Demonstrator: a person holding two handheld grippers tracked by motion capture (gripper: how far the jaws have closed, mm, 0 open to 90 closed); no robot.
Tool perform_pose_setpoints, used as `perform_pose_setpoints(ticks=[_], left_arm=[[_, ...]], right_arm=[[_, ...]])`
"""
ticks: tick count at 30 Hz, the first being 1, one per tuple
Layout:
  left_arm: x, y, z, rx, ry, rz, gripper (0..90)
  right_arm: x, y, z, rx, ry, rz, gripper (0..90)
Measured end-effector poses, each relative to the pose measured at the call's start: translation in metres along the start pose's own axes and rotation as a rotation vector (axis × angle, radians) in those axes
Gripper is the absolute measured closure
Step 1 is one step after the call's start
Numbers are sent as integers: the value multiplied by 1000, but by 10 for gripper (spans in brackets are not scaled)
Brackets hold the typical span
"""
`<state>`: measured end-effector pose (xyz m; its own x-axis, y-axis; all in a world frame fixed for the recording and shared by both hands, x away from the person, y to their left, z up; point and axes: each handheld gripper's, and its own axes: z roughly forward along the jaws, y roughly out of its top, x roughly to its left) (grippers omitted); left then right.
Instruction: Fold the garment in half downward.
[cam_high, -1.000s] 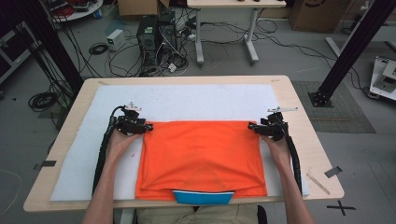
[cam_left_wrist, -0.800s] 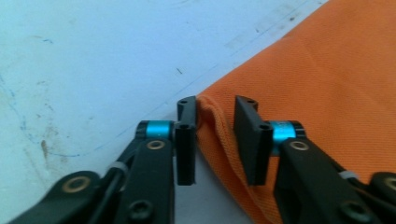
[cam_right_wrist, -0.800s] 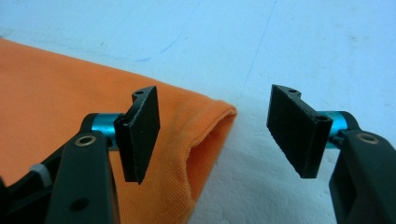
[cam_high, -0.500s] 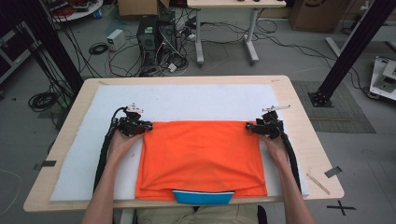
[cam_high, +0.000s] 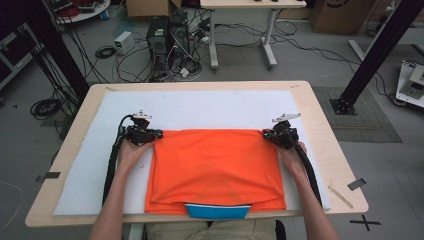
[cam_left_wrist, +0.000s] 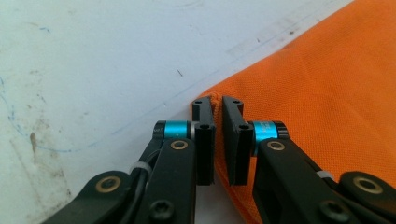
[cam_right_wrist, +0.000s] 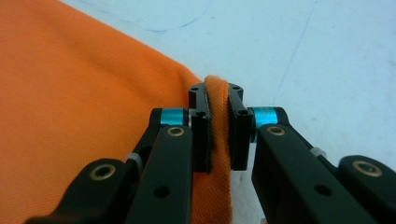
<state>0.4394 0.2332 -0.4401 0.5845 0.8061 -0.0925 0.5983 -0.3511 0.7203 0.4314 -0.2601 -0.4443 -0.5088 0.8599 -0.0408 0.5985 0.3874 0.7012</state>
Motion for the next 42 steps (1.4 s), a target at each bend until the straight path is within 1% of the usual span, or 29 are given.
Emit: perform_pose_setpoints(ticks=[2, 3, 4, 6, 8, 9, 10, 13, 14, 16, 17, 19, 20, 21, 24, 26, 27, 28, 29, 32, 33, 34, 35, 36, 37, 39, 40, 41, 42], left_arm=[[1, 5, 3, 10, 12, 2, 840], [2, 6, 4, 1, 20, 1, 841], [3, 8, 6, 4, 17, -11, 842], [6, 12, 9, 6, 15, -28, 842], [9, 16, 12, 12, 20, -34, 842], [9, 18, 13, 14, 28, -28, 842], [10, 19, 14, 1, 39, -27, 842], [14, 18, 19, -17, 47, -54, 842], [16, 17, 19, -27, 42, -65, 842], [18, 17, 20, -39, 52, -77, 842], [19, 18, 21, -33, 51, -84, 842], [21, 24, 23, -10, 66, -71, 842], [21, 28, 25, 3, 75, -60, 842], [21, 30, 27, 1, 87, -51, 842], [24, 35, 31, 9, 90, -65, 842], [26, 37, 33, 11, 92, -70, 842], [26, 38, 33, 16, 89, -80, 842], [27, 39, 34, 20, 89, -80, 841], [27, 39, 35, 20, 90, -78, 842], [29, 38, 35, 10, 87, -97, 840], [28, 38, 35, 11, 89, -95, 835], [27, 38, 35, 14, 93, -87, 819], [25, 38, 34, 20, 106, -72, 773], [23, 39, 33, 30, 129, -57, 691], [22, 38, 31, 31, 146, -42, 616], [19, 36, 25, 1, 155, -41, 554], [18, 35, 21, -20, 162, -47, 527], [15, 34, 16, -37, 160, -49, 505], [12, 33, 10, -54, 154, -44, 488]], right_arm=[[-3, 2, 1, -1, -9, 11, 840], [-5, 4, 2, -1, -7, 27, 841], [-7, 5, 4, 2, -2, 38, 840], [-11, 8, 6, 0, -7, 42, 841], [-14, 11, 9, 2, -16, 56, 841], [-15, 13, 11, 5, -19, 67, 840], [-16, 15, 12, 4, -25, 64, 840], [-18, 22, 18, 6, -49, 46, 840], [-18, 24, 19, 6, -55, 47, 839], [-20, 26, 23, 14, -55, 56, 839], [-21, 28, 25, 14, -54, 61, 839], [-23, 30, 29, 17, -56, 72, 839], [-23, 32, 30, 15, -63, 65, 839], [-24, 33, 31, 12, -71, 62, 838], [-28, 37, 36, 22, -75, 76, 836], [-30, 40, 38, 28, -77, 80, 835], [-32, 42, 39, 29, -75, 75, 834], [-33, 42, 40, 28, -76, 73, 834], [-33, 42, 41, 29, -73, 84, 835], [-37, 41, 42, 13, -66, 95, 834], [-37, 40, 42, 11, -63, 107, 830], [-36, 40, 42, 10, -64, 106, 801], [-35, 40, 41, 14, -81, 101, 715], [-35, 40, 40, 20, -98, 101, 604], [-35, 40, 38, 29, -97, 110, 534], [-38, 39, 31, 37, -74, 143, 446], [-38, 36, 26, 25, -61, 163, 425], [-38, 34, 22, 16, -46, 170, 413], [-37, 32, 17, 9, -37, 159, 398]])
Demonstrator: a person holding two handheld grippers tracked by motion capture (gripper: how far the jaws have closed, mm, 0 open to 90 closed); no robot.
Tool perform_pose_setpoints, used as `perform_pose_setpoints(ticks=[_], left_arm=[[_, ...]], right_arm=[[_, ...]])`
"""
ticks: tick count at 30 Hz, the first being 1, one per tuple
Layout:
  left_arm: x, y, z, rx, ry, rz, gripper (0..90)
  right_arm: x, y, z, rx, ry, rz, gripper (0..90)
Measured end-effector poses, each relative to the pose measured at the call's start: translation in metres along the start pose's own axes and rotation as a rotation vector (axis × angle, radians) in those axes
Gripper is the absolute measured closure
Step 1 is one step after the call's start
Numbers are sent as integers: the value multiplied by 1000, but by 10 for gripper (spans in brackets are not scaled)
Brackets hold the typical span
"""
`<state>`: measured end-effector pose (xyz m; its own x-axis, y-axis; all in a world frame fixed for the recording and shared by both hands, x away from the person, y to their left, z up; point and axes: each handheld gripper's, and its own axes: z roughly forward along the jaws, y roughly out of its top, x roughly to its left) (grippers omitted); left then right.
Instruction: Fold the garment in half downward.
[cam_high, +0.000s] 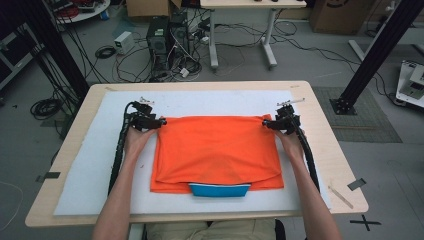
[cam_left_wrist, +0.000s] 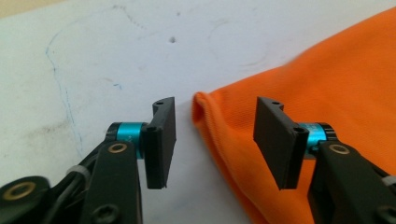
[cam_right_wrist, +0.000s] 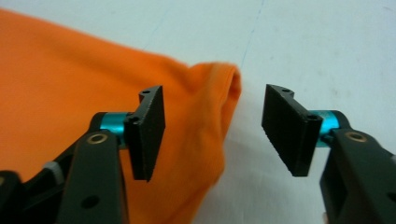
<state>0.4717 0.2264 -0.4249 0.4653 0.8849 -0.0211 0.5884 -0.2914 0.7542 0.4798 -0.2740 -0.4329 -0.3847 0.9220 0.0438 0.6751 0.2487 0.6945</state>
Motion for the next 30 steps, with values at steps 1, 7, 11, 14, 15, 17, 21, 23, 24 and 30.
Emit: perform_pose_setpoints(ticks=[1, 7, 11, 14, 15, 17, 21, 23, 24, 30], left_arm=[[-4, -1, -6, -18, -2, 11, 486], [-29, -21, -47, -63, -63, 99, 487], [-47, -43, -70, -87, -108, 130, 489], [-59, -58, -83, -73, -145, 160, 489], [-64, -65, -89, -69, -155, 176, 489], [-72, -81, -101, -73, -189, 185, 491], [-85, -105, -117, -81, -253, 177, 501], [-92, -114, -121, -80, -247, 185, 504], [-94, -117, -121, -66, -239, 200, 507], [-95, -129, -119, -27, -246, 210, 579]], right_arm=[[2, -3, -5, 1, 6, 3, 386], [19, -34, -42, -6, 48, -77, 360], [25, -55, -65, -55, 91, -79, 361], [32, -76, -80, -58, 124, -86, 362], [33, -81, -84, -56, 130, -91, 362], [37, -95, -93, -61, 134, -110, 366], [40, -119, -111, -82, 137, -100, 366], [43, -127, -117, -86, 143, -96, 366], [44, -130, -120, -91, 141, -104, 367], [55, -140, -129, -108, 147, -129, 408]])
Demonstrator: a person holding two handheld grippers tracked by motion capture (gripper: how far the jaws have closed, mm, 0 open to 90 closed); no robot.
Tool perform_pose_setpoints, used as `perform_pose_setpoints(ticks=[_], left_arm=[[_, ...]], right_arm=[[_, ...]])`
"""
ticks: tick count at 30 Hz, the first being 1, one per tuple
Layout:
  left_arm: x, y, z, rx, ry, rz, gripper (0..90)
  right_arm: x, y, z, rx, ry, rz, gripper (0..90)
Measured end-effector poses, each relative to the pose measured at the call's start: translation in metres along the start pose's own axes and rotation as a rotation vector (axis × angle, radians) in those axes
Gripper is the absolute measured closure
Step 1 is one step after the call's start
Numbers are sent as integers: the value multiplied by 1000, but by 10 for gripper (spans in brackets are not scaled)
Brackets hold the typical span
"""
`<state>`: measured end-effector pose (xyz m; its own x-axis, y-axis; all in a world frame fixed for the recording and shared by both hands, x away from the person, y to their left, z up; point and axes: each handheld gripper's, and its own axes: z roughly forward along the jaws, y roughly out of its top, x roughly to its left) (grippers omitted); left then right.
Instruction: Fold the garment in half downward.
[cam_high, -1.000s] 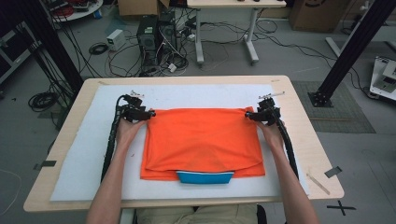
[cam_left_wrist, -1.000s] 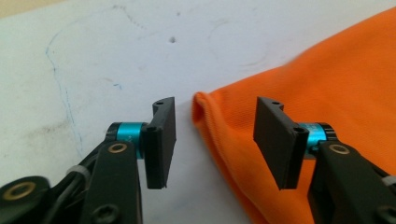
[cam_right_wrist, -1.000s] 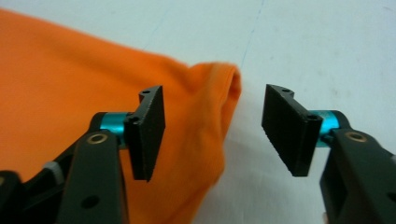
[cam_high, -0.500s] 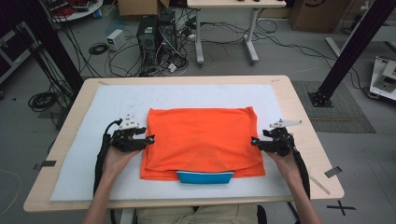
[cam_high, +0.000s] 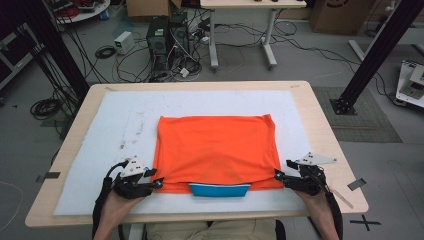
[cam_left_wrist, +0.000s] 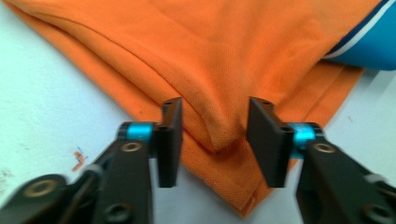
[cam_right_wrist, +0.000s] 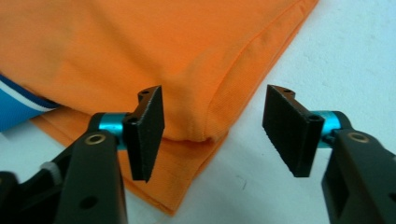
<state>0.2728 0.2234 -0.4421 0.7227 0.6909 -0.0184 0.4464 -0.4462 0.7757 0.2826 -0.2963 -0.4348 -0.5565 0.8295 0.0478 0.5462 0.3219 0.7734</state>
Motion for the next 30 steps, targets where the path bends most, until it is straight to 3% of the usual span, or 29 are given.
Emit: perform_pose_setpoints(ticks=[3, 7, 11, 14, 16, 20, 24, 28, 30], left_arm=[[-1, 1, 2, -4, -23, -8, 637], [-2, 2, 5, 17, -40, -51, 714], [-5, 2, 4, 4, -30, -31, 816], [-5, 3, 3, 3, -21, -27, 824], [-5, 3, 3, 3, -20, -29, 824], [-5, 4, 0, -10, -14, -20, 823], [-5, 4, -2, -26, -16, -32, 823], [-5, 4, -4, -35, -11, -27, 824], [-5, 4, -5, -41, -13, -28, 825]], right_arm=[[4, -1, -2, -20, 3, 2, 436], [3, -3, -4, -16, 11, -1, 438], [-2, -6, -7, -19, 13, 10, 463], [-1, -6, -9, -20, 30, 4, 494], [4, -5, -7, -6, 33, -36, 510], [15, -4, 2, 47, -2, -109, 578], [18, -4, 9, 77, -36, -142, 695], [17, -3, 7, 67, -51, -147, 838], [15, -2, 5, 62, -47, -139, 867]])
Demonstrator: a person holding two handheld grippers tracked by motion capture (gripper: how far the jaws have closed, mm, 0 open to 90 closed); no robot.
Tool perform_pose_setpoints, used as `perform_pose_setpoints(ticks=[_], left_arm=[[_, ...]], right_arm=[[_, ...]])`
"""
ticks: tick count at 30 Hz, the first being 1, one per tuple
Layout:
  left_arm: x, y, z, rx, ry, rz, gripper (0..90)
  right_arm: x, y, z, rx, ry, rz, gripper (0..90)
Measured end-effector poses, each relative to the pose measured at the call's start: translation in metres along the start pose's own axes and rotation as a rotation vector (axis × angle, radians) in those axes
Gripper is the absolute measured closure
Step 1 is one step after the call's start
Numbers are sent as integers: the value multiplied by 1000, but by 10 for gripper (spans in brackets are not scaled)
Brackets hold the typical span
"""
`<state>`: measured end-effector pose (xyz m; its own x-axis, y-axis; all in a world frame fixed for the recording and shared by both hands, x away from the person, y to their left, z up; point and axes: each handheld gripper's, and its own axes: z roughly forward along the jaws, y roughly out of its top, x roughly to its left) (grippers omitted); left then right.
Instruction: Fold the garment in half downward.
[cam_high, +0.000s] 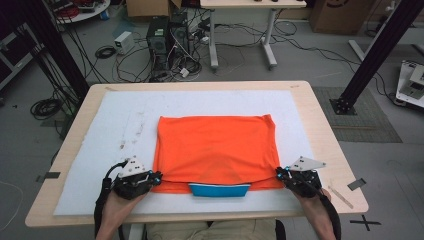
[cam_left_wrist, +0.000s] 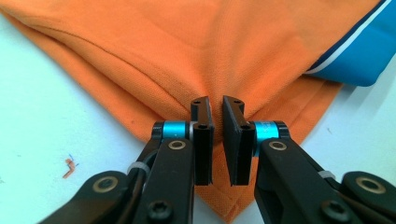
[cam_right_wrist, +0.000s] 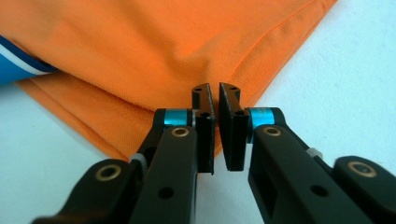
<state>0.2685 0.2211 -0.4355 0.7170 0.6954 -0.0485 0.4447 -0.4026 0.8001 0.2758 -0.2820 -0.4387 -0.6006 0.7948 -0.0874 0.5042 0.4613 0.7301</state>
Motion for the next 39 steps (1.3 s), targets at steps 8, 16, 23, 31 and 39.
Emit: perform_pose_setpoints(ticks=[8, 16, 23, 31, 39], left_arm=[[-2, 1, -9, -22, -7, -1, 831], [-8, -2, -22, -41, -13, 14, 831], [-11, -13, -26, -18, -24, 16, 831], [-13, -19, -29, 3, -34, 23, 833], [-11, -25, -22, 44, -54, 7, 816]], right_arm=[[-2, -1, -12, -32, 32, 30, 882], [0, -4, -26, -52, 70, 43, 882], [4, -13, -31, -42, 89, 54, 882], [9, -23, -34, -30, 108, 62, 883], [8, -30, -26, -1, 132, 77, 871]])
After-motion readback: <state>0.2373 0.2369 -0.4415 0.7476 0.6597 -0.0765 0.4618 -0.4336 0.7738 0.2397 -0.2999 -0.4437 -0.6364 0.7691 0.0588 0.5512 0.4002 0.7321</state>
